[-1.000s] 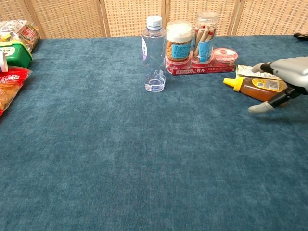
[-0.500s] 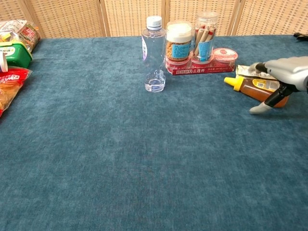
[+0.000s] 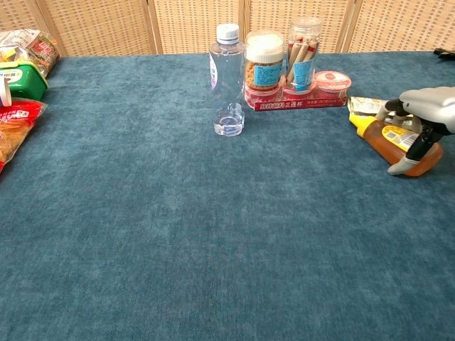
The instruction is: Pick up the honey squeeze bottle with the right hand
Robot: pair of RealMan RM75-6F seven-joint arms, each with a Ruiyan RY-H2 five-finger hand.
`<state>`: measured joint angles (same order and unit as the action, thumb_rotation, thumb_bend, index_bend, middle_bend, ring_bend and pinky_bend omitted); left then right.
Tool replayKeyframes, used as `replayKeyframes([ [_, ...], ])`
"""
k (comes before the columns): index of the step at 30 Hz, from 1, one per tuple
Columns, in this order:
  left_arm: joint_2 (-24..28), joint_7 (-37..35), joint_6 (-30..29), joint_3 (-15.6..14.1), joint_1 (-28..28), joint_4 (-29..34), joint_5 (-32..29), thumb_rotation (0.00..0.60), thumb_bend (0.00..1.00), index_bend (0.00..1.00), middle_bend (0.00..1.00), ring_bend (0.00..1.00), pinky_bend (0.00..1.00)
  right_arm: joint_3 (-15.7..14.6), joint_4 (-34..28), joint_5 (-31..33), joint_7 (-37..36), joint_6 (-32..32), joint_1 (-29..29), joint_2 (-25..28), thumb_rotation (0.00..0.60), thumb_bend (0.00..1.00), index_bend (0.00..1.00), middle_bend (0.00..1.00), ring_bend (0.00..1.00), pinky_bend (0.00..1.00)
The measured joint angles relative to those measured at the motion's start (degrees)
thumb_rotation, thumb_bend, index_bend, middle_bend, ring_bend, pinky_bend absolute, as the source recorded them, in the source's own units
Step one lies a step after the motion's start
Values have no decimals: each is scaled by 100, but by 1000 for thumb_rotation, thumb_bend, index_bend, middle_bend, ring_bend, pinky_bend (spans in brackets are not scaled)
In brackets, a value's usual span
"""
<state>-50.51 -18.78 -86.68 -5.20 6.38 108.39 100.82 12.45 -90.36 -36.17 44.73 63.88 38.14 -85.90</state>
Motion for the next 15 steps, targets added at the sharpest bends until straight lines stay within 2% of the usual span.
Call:
replayKeyframes([
  [3,-12,-10,7,-1,4,-9,0,600,435,283,155,0,0,-7,-144,-8,-95,27,-27,121,600,0,520,876,995,1000],
  [8,-32,-17,10,-3,-1,-21,-16,600,435,284,154,0,0,-11,-522,-185,-321,144,-120,383,600,0,541,899,1000,1000],
  [15,-47,34,35,-2,21,12,24,600,434,284,155,0,0,83,-1436,-950,-962,516,-373,991,600,0,543,900,1000,1000],
])
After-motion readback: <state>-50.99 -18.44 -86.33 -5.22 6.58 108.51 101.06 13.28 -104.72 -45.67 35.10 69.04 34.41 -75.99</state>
